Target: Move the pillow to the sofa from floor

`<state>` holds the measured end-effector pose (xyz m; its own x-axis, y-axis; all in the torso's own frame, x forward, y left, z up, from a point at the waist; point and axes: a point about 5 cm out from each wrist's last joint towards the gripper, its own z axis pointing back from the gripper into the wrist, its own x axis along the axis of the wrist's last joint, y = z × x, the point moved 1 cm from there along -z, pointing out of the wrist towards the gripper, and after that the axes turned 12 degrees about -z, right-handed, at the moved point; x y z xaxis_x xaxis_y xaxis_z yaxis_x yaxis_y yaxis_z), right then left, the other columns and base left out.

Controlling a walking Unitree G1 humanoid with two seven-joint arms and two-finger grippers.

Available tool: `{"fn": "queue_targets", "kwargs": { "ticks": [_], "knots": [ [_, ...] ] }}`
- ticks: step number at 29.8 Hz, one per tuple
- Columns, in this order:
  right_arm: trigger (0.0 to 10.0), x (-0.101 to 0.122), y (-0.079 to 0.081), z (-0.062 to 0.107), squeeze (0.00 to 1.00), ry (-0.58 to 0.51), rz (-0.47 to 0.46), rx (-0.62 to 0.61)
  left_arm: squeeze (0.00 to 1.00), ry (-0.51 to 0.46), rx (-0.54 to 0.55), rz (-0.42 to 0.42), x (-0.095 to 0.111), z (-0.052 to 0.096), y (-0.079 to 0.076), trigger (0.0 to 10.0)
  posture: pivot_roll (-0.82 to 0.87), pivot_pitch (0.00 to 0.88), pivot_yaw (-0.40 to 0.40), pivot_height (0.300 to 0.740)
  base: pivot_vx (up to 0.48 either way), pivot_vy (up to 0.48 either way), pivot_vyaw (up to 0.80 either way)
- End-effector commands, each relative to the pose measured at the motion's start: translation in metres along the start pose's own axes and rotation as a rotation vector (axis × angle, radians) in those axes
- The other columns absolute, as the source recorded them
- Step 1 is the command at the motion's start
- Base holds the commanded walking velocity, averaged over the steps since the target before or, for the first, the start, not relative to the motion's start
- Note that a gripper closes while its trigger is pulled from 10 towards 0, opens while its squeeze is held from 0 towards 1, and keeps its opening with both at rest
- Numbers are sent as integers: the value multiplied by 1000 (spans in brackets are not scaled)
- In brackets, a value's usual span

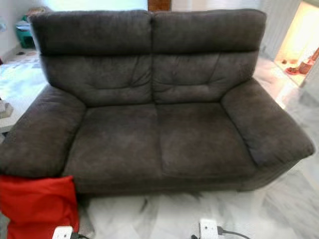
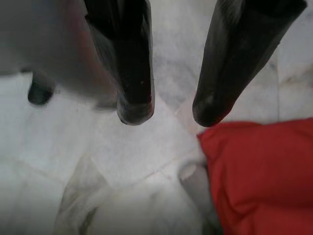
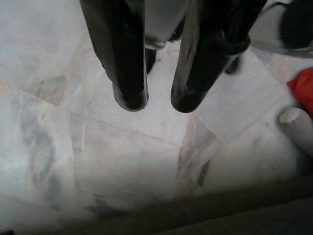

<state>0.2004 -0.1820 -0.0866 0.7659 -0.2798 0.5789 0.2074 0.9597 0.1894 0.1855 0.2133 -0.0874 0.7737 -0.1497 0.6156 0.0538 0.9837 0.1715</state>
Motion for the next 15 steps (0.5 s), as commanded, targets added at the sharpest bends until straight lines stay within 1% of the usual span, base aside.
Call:
{"fn": "queue_targets", "kwargs": {
  "ticks": [1,15],
  "knots": [
    [10000,3,12,-2,0,-9,6,34,0,34,12,-7,-12,3,6,10000,85,83,-10,740,0,0,800],
    [10000,5,15,-3,0,-14,7,50,0,28,12,0,-11,3,6,10000,87,81,-11,740,0,0,800]
  ]
}}
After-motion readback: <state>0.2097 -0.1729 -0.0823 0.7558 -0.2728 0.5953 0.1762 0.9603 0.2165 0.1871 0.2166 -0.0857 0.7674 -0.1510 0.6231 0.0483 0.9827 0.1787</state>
